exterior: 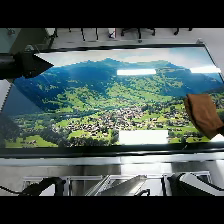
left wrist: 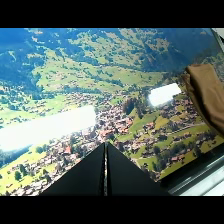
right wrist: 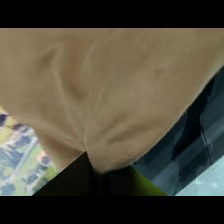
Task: Fold the shirts.
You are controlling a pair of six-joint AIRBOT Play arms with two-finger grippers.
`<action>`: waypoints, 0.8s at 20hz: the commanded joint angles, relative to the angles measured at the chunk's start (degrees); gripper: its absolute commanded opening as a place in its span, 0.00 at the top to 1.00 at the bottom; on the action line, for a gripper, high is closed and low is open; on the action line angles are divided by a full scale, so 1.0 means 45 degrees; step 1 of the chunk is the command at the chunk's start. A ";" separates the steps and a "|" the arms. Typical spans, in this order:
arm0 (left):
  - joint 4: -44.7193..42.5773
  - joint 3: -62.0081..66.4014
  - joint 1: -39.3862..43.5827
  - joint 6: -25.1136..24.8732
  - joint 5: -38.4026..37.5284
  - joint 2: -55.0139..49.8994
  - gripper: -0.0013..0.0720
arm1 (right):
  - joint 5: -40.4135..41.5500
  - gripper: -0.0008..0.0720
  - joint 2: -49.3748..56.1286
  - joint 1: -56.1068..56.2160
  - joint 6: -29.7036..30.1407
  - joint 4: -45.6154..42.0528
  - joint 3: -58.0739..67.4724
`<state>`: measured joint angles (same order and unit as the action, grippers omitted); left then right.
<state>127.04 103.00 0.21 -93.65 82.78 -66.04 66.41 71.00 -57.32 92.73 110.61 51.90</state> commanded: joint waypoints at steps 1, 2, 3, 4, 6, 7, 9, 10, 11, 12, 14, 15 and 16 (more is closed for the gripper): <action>0.0000 -0.0005 0.0000 -0.0005 0.0063 -0.0005 0.96 | -0.0831 0.96 -0.0136 -0.0457 0.0160 -0.0117 -0.1802; 0.0000 -0.0005 0.0000 -0.0005 0.0063 -0.0010 0.96 | -0.0782 0.88 -0.0160 -0.0476 0.0160 -0.0117 -0.1724; -0.0005 -0.0005 0.0000 -0.0005 0.0053 -0.0015 0.96 | -0.0568 0.55 -0.0180 -0.0486 0.0160 -0.0311 -0.1491; 0.0000 -0.0005 0.0000 -0.0005 0.0053 -0.0019 0.96 | -0.0141 0.22 -0.0199 -0.0486 0.0151 -0.0656 -0.1059; -0.0005 -0.0005 -0.0005 -0.0005 0.0029 -0.0024 0.96 | 0.1161 0.16 -0.0340 -0.0481 0.0029 -0.0967 0.0262; 0.0000 -0.0005 -0.0005 0.0000 -0.0053 -0.0034 0.96 | 0.1739 0.16 -0.0495 -0.0461 -0.0330 -0.0908 0.1044; 0.0000 0.0000 -0.0005 0.0000 -0.0350 -0.0029 0.96 | 0.2229 0.24 -0.1146 -0.0151 -0.0680 0.0554 0.2365; 0.0000 0.0000 -0.0005 0.0015 -0.0505 -0.0029 0.96 | 0.2191 0.61 -0.1540 0.0204 -0.0248 0.1841 0.2735; -0.0005 0.0000 -0.0005 0.0015 -0.0568 -0.0029 0.96 | 0.2147 0.95 -0.1967 0.0709 0.0588 0.3444 0.2919; -0.0015 -0.0005 -0.0005 0.0073 -0.0573 -0.0034 0.96 | 0.1982 0.96 -0.2433 0.1447 0.1098 0.4891 0.2934; -0.0010 -0.0398 0.0000 0.0155 -0.0695 0.0121 0.96 | 0.1501 0.96 -0.3162 0.3604 0.1171 0.5226 0.2924; -0.0005 -0.1078 0.0005 0.0155 -0.0831 0.0403 0.96 | 0.1472 0.96 -0.3410 0.4843 0.1161 0.4949 0.2890; -0.0058 -0.2191 0.0141 0.0151 -0.0967 0.0865 0.96 | 0.1472 0.96 -0.3662 0.6241 0.1156 0.4804 0.2744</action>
<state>127.04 99.57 0.32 -93.25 79.90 -64.82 73.80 58.26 -41.85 96.27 128.09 63.88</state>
